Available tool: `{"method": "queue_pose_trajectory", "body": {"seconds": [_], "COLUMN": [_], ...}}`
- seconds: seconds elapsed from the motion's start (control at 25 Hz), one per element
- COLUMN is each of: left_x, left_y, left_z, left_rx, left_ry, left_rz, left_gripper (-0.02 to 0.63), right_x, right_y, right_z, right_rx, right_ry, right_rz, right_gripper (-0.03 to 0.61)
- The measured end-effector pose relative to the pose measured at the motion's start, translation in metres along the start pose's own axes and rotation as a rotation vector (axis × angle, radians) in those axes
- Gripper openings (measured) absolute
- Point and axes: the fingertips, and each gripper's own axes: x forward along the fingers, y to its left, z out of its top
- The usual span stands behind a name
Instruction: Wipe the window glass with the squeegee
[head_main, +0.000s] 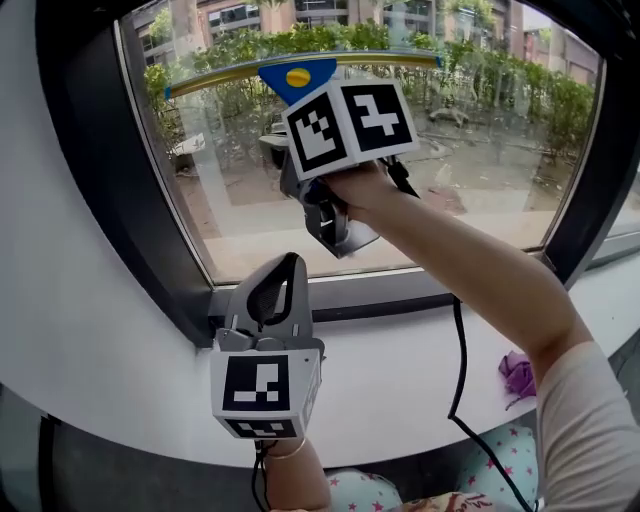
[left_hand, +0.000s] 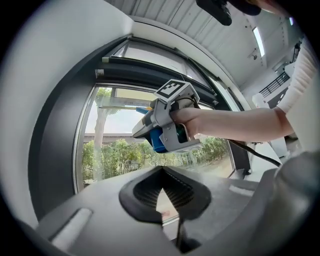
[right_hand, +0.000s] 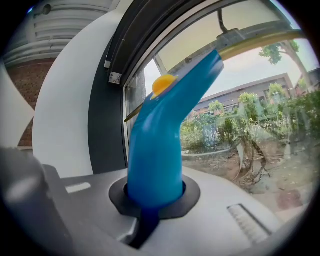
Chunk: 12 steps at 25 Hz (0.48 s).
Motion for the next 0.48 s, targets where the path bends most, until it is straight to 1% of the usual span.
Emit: {"method": "queue_pose_trajectory", "body": {"seconds": [0.24,0.4,0.48], "left_x": [0.002,0.001,0.000], "left_y": [0.004,0.005,0.003], "left_z": [-0.001,-0.004,-0.005], "left_rx": [0.006,-0.004,-0.015], "left_ry": [0.019,0.017,0.009], "left_rz": [-0.002,-0.005,-0.013], "left_gripper": [0.002,0.002,0.002], "right_x": [0.000,0.004,0.005], "right_y": [-0.001,-0.004,-0.002], "right_z": [-0.012,-0.026,-0.033], "right_rx": [0.049,0.042,0.055], "right_ry": [0.009,0.013,0.013], "right_rz": [0.015,0.008,0.013], "right_gripper": [0.026,0.026,0.026]}}
